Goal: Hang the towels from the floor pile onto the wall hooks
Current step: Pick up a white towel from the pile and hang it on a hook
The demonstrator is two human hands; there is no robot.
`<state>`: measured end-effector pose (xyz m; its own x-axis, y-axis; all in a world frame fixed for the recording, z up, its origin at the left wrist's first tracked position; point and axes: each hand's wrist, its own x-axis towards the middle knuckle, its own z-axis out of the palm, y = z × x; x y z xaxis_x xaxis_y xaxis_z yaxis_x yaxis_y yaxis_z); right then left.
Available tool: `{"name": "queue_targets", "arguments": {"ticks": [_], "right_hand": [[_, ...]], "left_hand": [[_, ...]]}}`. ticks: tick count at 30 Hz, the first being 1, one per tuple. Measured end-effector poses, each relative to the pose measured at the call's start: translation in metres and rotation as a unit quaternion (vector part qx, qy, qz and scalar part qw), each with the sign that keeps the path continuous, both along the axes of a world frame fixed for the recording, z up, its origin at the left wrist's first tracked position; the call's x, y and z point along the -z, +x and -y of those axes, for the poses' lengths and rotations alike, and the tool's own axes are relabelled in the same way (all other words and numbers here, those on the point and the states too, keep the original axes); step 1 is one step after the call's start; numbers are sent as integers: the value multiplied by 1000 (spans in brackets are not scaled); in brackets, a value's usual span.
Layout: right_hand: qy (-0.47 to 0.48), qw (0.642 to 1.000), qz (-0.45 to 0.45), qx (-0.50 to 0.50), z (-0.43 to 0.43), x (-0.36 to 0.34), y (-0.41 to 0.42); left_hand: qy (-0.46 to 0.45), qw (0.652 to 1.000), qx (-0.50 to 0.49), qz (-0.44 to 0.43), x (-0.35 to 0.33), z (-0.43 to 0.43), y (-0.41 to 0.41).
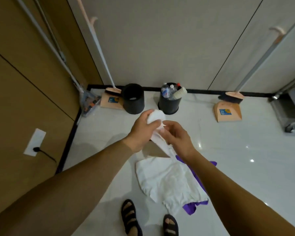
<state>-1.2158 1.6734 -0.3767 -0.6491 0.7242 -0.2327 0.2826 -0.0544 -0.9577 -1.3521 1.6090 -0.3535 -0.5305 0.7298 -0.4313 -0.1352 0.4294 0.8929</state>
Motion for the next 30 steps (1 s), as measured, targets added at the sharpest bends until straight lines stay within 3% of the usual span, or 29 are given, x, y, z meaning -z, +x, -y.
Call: {"name": "queue_targets", "arguments": {"ticks": [3,5,10,12,14,18,19,23,28,30], "right_hand": [[88,993,5,-84,9,-40,-15],[163,983,17,-82,10,-65,-18],[200,972,-19,-122,7,-127,-10],[198,973,-46,-113,9,-152,-12],[195,971,-76,-113,15,-178,-18],[220,951,-130,-175,43,-230,-30],[215,948,-148,-184,49,-241,-33],[135,946,-186,-228,68,-270,-43],[89,952,-243,-161,84,-303,-54],[134,951,-254,-119,85,-321,-58]], "left_hand": [[-9,997,-80,-16,-62,0,-7],[-9,993,-113,19,-97,13,-9],[11,997,7,-71,-154,62,-16],[-33,984,86,-153,-172,85,-15],[-97,954,104,-263,-181,104,-14],[-149,893,-39,-424,-197,138,-9],[-156,889,-59,-426,-199,148,-8],[-130,930,-137,-316,-196,197,-10],[-201,904,-204,-319,-188,271,-18],[-220,903,-236,-282,-191,297,-19]]}}
